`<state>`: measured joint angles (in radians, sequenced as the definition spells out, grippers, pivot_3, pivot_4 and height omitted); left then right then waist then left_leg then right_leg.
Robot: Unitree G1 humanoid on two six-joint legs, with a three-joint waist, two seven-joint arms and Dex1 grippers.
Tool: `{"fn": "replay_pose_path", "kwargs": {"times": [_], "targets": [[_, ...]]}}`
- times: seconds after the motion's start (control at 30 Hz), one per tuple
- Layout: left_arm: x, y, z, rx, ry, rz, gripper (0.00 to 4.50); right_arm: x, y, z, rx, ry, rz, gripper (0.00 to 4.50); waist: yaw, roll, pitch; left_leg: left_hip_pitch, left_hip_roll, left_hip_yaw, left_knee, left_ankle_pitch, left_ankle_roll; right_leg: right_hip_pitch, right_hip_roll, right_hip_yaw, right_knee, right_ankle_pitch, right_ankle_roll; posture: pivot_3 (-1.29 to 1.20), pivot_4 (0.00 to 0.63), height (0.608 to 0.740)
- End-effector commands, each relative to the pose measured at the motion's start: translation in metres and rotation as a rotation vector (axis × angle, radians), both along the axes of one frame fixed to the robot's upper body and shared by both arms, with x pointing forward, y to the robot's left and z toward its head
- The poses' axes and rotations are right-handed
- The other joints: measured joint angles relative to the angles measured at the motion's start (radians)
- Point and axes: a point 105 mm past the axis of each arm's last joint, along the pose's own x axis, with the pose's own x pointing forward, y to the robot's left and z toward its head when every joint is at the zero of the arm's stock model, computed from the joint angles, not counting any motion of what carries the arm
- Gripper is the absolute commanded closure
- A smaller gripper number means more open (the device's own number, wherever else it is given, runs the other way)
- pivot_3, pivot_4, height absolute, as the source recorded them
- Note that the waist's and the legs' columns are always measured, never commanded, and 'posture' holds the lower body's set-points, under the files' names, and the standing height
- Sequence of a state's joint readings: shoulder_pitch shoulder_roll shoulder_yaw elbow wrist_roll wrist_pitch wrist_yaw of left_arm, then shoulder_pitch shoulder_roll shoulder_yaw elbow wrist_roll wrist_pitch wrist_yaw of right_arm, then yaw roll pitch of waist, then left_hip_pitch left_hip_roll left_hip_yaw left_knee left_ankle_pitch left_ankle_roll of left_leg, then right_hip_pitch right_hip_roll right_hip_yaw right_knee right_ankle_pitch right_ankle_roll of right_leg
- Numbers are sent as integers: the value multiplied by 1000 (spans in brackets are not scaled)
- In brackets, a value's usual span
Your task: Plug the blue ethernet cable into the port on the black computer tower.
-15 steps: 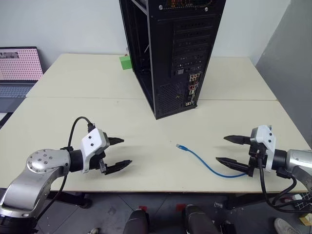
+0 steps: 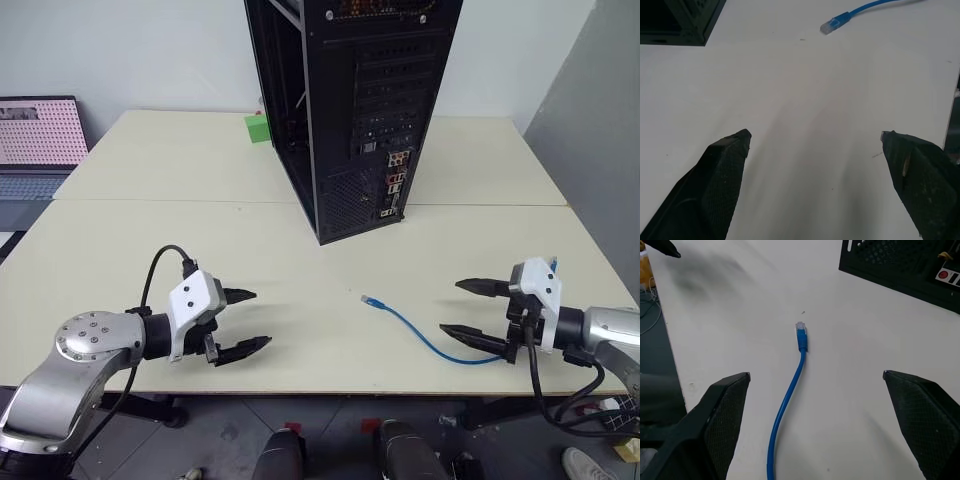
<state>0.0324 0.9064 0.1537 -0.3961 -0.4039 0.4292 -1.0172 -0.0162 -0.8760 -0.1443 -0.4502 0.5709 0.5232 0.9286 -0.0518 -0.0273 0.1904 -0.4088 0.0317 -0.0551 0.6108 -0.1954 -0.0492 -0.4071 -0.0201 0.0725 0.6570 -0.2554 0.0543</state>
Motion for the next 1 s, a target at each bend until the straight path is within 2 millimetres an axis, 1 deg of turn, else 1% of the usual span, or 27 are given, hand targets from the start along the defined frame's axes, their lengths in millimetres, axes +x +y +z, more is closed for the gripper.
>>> {"fn": "replay_pose_path", "kwargs": {"times": [0.03,0.23,0.3,0.37,0.5,0.63,0.73,0.83,0.87,0.97,1.0], "targets": [[-2,-4,3,50,-34,-40,38,1,14,6,0,-47,35,0,0,0,0,0,0,0,0,0,0,0,0,0,0,0,0,0,150,740],[-3,-10,-3,64,-27,-73,38,12,33,-1,31,-42,53,0,0,0,0,0,0,0,0,0,0,0,0,0,0,0,0,0,150,740],[-7,-16,-5,52,-12,-105,38,18,43,-10,30,-31,61,0,-1,-1,0,0,0,0,0,0,0,0,0,0,0,0,0,0,150,740],[-9,-19,-6,54,-8,-128,38,22,48,-17,18,-19,62,0,-2,-1,0,0,0,0,0,0,0,-1,0,0,0,0,0,0,150,740],[-7,-26,-5,56,-17,-152,38,32,60,-38,-18,-11,71,0,-2,-1,0,0,0,0,0,0,0,-1,0,0,0,0,0,0,150,740],[-6,-33,-2,47,-30,-175,38,41,66,-51,-30,-2,63,0,-2,-1,0,0,0,0,0,0,0,-1,0,0,1,0,0,0,150,740],[-5,-37,0,38,-42,-187,38,44,66,-60,-56,6,61,0,-2,-1,0,0,0,0,0,0,0,-1,0,0,1,0,0,0,150,740],[-3,-42,3,21,-58,-198,0,48,64,-62,-67,4,46,480,-2,-1,0,0,0,0,0,0,0,-1,0,0,1,0,0,0,150,740],[-3,-43,4,14,-61,-200,0,48,64,-62,-68,3,46,803,-2,-1,0,0,0,0,0,0,0,-1,0,0,1,0,0,0,150,740],[-1,-46,5,3,-66,-201,0,49,63,-62,-77,-3,48,1509,-2,-1,0,0,0,0,0,0,0,-1,1,0,2,0,0,0,150,740],[0,-46,5,0,-67,-201,0,49,63,-62,-80,-4,49,1676,-2,-1,0,0,0,0,0,0,0,-1,1,0,2,0,0,0,150,740]]}}
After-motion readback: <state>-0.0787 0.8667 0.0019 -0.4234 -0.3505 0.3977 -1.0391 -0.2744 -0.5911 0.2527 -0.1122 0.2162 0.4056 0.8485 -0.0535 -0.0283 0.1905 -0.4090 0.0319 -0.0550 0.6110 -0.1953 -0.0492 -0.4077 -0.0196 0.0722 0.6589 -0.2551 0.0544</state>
